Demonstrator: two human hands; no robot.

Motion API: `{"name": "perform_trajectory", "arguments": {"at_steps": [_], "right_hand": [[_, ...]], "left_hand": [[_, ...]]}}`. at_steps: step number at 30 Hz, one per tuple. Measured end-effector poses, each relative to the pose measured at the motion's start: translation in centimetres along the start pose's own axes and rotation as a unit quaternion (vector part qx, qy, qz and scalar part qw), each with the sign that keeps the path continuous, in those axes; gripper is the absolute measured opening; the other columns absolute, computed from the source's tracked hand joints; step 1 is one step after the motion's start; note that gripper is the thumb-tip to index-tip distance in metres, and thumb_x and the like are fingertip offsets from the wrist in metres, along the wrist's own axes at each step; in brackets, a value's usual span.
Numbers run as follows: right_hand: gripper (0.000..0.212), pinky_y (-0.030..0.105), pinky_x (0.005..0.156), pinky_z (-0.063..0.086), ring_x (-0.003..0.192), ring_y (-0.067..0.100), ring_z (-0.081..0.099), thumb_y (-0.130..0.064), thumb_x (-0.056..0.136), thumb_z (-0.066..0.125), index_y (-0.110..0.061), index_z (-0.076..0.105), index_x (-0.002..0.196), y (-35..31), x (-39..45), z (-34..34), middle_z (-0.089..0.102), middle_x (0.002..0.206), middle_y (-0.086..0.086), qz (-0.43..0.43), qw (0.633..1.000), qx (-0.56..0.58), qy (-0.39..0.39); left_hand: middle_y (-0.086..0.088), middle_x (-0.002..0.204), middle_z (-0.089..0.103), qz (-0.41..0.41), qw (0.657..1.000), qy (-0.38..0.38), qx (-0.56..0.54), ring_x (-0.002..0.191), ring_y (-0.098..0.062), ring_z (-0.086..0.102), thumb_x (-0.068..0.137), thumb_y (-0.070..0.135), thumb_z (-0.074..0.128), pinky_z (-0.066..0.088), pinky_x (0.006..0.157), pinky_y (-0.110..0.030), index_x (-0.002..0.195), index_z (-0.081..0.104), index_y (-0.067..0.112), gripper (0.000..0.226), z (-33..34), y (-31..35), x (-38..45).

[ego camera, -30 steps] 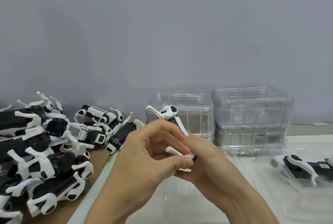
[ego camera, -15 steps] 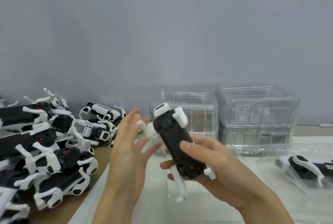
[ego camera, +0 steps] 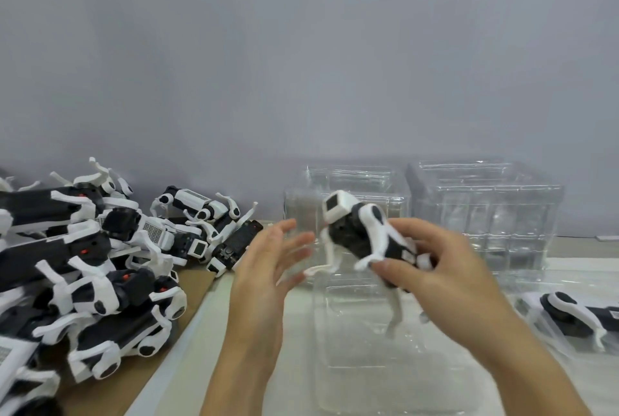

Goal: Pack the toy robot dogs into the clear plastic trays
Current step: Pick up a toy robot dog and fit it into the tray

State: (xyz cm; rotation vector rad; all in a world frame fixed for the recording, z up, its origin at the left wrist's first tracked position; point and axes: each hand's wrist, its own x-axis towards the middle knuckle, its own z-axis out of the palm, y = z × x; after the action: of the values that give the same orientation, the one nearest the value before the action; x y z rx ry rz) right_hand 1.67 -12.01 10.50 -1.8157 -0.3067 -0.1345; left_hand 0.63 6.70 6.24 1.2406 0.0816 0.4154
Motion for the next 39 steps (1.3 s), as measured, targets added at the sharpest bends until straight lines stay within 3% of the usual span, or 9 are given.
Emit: {"name": "perform_trajectory", "arguments": {"at_steps": [3, 8, 12, 17, 19, 23, 27, 33, 39], "right_hand": [[0.034, 0.023, 0.062, 0.043, 0.074, 0.005, 0.064, -0.014, 0.077, 0.082, -0.043, 0.072, 0.092, 1.2, 0.3, -3.0, 0.071, 0.081, -0.014, 0.013, 0.993, -0.095, 0.064], [0.036, 0.024, 0.065, 0.041, 0.073, -0.002, 0.061, -0.013, 0.079, 0.08, -0.046, 0.071, 0.088, 2.2, 0.3, -4.4, 0.067, 0.08, -0.026, 0.014, 0.987, -0.148, 0.059], [0.035, 0.018, 0.064, 0.043, 0.072, 0.004, 0.063, -0.01, 0.077, 0.082, -0.042, 0.073, 0.089, 2.9, 0.6, -2.2, 0.069, 0.077, -0.018, -0.011, 0.993, -0.103, 0.063], [0.036, 0.006, 0.065, 0.041, 0.08, -0.005, 0.062, -0.008, 0.079, 0.081, -0.039, 0.074, 0.096, 4.1, 0.9, -0.2, 0.068, 0.089, -0.024, 0.011, 0.989, -0.132, -0.063], [0.034, 0.008, 0.066, 0.04, 0.082, -0.007, 0.06, -0.009, 0.08, 0.079, -0.04, 0.073, 0.093, 4.4, 0.8, -0.6, 0.067, 0.09, -0.023, 0.032, 0.977, -0.184, -0.101], [0.047, 0.013, 0.072, 0.043, 0.087, 0.0, 0.059, -0.004, 0.077, 0.079, -0.047, 0.064, 0.09, 4.4, 0.7, -1.2, 0.061, 0.099, -0.021, 0.076, 0.962, -0.242, -0.105], [0.04, 0.042, 0.099, 0.044, 0.095, 0.012, 0.059, -0.005, 0.075, 0.079, -0.04, 0.065, 0.09, 3.9, 0.4, -0.5, 0.064, 0.095, -0.02, 0.111, 0.949, -0.269, -0.124], [0.037, 0.044, 0.101, 0.041, 0.101, 0.014, 0.054, -0.009, 0.076, 0.077, -0.042, 0.065, 0.089, 3.4, 0.3, 0.1, 0.062, 0.094, -0.021, 0.114, 0.939, -0.308, -0.104], [0.037, 0.04, 0.098, 0.045, 0.1, 0.014, 0.056, -0.011, 0.076, 0.074, -0.04, 0.069, 0.1, 3.4, 0.2, 0.0, 0.061, 0.1, -0.018, 0.115, 0.925, -0.344, -0.109]], "left_hand": [[0.006, 0.099, 0.076, -0.03, 0.988, -0.003, 0.148, 0.098, -0.012, 0.069, 0.095, 0.019, 0.062, 0.047, 0.079, -0.024, 0.102, 0.071, 0.024, 0.012, -0.2, -2.4, 0.1], [0.025, 0.119, 0.058, -0.076, 0.957, -0.07, 0.273, 0.109, 0.012, 0.05, 0.099, 0.016, 0.059, 0.036, 0.085, -0.008, 0.12, 0.063, 0.032, 0.027, 0.6, -5.8, 0.0], [0.024, 0.117, 0.062, -0.091, 0.96, -0.065, 0.257, 0.108, 0.014, 0.053, 0.099, 0.014, 0.058, 0.039, 0.082, -0.006, 0.112, 0.064, 0.036, 0.026, 0.8, -6.0, 0.1], [0.016, 0.105, 0.073, -0.089, 0.967, -0.064, 0.232, 0.098, 0.007, 0.064, 0.099, 0.022, 0.059, 0.044, 0.073, -0.009, 0.108, 0.069, 0.033, 0.018, 0.8, -5.7, -0.1], [0.015, 0.106, 0.073, -0.094, 0.968, -0.059, 0.225, 0.102, 0.001, 0.065, 0.1, 0.025, 0.058, 0.043, 0.073, -0.011, 0.11, 0.069, 0.032, 0.017, 0.9, -5.5, -0.2], [0.022, 0.103, 0.07, -0.089, 0.966, -0.049, 0.238, 0.091, 0.019, 0.06, 0.099, 0.011, 0.056, 0.042, 0.069, -0.001, 0.102, 0.068, 0.037, 0.028, 1.0, -5.6, 0.0], [0.029, 0.092, 0.068, -0.082, 0.966, -0.05, 0.242, 0.083, 0.026, 0.056, 0.097, 0.005, 0.056, 0.038, 0.064, 0.003, 0.098, 0.068, 0.038, 0.035, 0.9, -5.7, 0.1], [0.038, 0.088, 0.064, -0.083, 0.965, -0.063, 0.24, 0.084, 0.03, 0.053, 0.1, 0.009, 0.053, 0.038, 0.065, 0.004, 0.097, 0.065, 0.042, 0.035, 0.9, -5.6, 0.0], [0.03, 0.115, 0.058, -0.077, 0.958, -0.06, 0.27, 0.105, 0.02, 0.048, 0.108, 0.024, 0.038, 0.037, 0.074, 0.003, 0.116, 0.064, 0.038, 0.03, 0.8, -5.7, -0.1]]}}
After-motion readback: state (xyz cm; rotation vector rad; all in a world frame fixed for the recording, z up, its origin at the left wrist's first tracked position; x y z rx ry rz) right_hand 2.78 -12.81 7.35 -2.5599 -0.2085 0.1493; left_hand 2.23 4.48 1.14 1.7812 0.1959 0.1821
